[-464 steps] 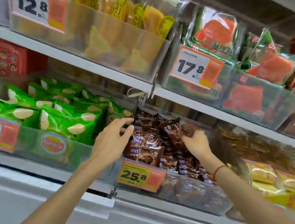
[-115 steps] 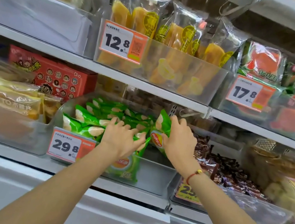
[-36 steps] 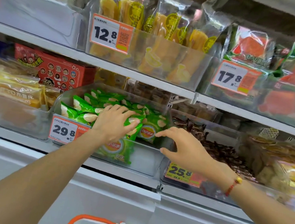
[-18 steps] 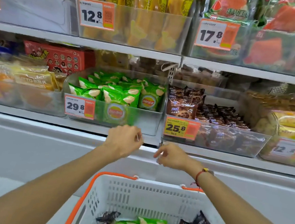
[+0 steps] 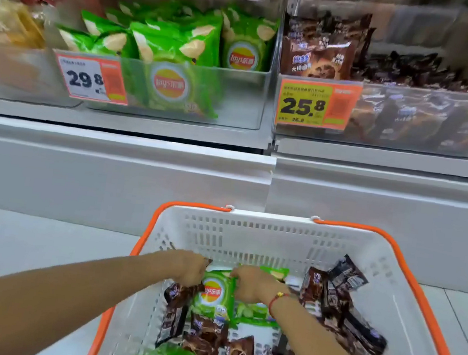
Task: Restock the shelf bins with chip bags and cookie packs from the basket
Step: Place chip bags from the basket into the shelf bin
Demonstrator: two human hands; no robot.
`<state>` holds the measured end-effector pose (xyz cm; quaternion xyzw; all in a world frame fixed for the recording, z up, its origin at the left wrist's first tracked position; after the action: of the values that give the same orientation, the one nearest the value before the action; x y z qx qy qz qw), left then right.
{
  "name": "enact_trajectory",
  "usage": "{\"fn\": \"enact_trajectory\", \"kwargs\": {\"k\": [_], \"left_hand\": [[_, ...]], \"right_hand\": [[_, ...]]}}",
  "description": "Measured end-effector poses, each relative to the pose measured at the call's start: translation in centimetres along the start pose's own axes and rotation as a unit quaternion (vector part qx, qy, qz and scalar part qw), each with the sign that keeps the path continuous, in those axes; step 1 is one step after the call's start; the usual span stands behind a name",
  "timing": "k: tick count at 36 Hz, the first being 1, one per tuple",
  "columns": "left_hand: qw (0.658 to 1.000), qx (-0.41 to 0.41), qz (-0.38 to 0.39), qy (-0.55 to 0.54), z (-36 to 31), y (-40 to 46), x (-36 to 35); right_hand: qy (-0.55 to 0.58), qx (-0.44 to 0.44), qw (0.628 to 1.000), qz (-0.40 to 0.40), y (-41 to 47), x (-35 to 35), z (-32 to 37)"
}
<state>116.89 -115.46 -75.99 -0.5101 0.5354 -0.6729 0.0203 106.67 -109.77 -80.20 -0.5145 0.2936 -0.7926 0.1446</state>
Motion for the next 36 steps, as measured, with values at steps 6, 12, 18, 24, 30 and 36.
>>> {"fn": "enact_trajectory", "kwargs": {"k": [6,12,18,24,30,36], "left_hand": [[0.994,-0.079,0.054,0.059,0.3,2.5,-5.6],[0.955,-0.063,-0.009,0.290,1.8,4.6,-6.3],[0.978,-0.038,-0.017,0.203,3.2,5.3,-6.1],[0.993,-0.029,-0.030,0.109,3.0,5.6,-5.3],[0.999,-0.019,-0.032,-0.038,1.9,4.2,-2.2],[0.990,-0.014,-0.111,-0.083,1.9,0.9,4.2]], "right_hand": [[0.166,-0.078,0.982,0.039,1.9,-4.2,0.2],[0.289,-0.141,0.946,0.046,3.2,-6.4,1.3],[0.341,-0.198,0.918,-0.039,3.9,-7.5,-0.4],[0.408,-0.198,0.889,-0.059,4.3,-7.9,-1.3],[0.287,-0.197,0.935,-0.071,2.0,-3.5,-3.1],[0.222,-0.170,0.957,-0.075,-2.2,4.0,-4.7]]}}
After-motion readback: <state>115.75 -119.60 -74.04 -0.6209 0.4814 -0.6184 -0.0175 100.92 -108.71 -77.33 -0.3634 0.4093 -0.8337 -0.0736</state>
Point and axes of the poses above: each hand's wrist, its own y-axis towards the middle knuckle, its own x-axis out of the back of the hand, z = x × y, the point moved 8 cm from there along y, towards the middle knuckle, and after that the axes turned 5 degrees about -y, right-handed, at the moved point
